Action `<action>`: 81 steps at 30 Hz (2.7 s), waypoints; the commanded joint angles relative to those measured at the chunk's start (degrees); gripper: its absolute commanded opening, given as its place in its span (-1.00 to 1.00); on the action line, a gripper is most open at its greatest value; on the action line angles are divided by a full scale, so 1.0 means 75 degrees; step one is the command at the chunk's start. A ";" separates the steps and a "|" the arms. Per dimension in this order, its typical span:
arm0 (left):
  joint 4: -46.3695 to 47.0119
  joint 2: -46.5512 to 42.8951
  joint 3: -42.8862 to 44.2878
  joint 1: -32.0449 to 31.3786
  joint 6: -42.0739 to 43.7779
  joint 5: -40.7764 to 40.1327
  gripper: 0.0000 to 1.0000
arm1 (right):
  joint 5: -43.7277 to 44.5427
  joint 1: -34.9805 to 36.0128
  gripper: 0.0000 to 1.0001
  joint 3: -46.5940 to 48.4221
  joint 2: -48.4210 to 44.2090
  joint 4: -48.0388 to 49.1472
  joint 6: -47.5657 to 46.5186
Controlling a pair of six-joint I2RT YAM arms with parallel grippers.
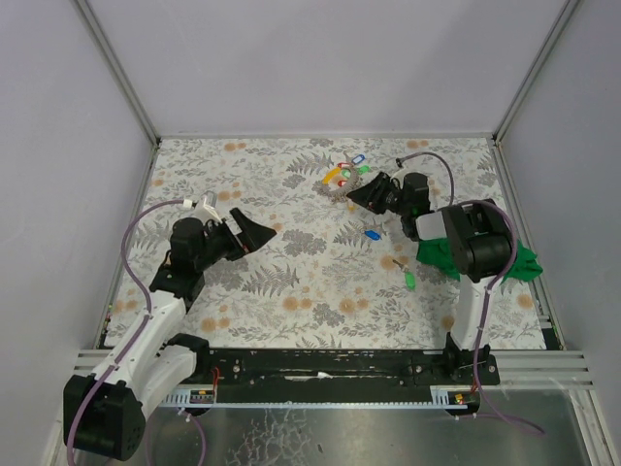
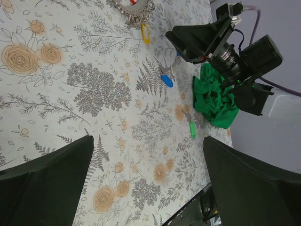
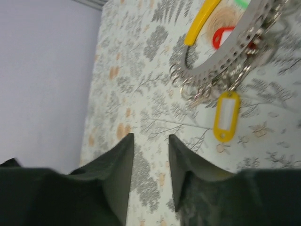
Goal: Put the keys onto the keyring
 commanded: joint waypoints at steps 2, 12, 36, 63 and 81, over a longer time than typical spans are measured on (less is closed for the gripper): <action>0.0789 -0.0025 -0.0175 -0.0062 -0.0204 -0.0049 1.00 | 0.1773 0.0082 0.13 0.1080 -0.0534 -0.2536 -0.1788; 0.1257 0.0135 -0.0501 -0.0072 -0.0347 -0.0342 1.00 | 0.2851 0.0138 0.70 0.3251 0.0861 -0.4126 -0.2067; 0.2151 0.0586 -0.1071 -0.0389 -0.0488 -0.0571 0.97 | 0.0796 0.0675 -0.95 0.3709 0.1701 -0.4303 -0.2896; 0.6082 0.3980 -0.0979 -0.1096 -0.1984 0.0940 0.52 | -0.0535 0.1613 -1.00 -0.1248 -0.2465 -0.1446 -0.2620; 0.5753 0.4386 -0.0334 -0.1496 -0.1705 0.0839 -1.00 | -0.0358 0.1932 -0.81 -0.1759 -0.3248 -0.1230 -0.2880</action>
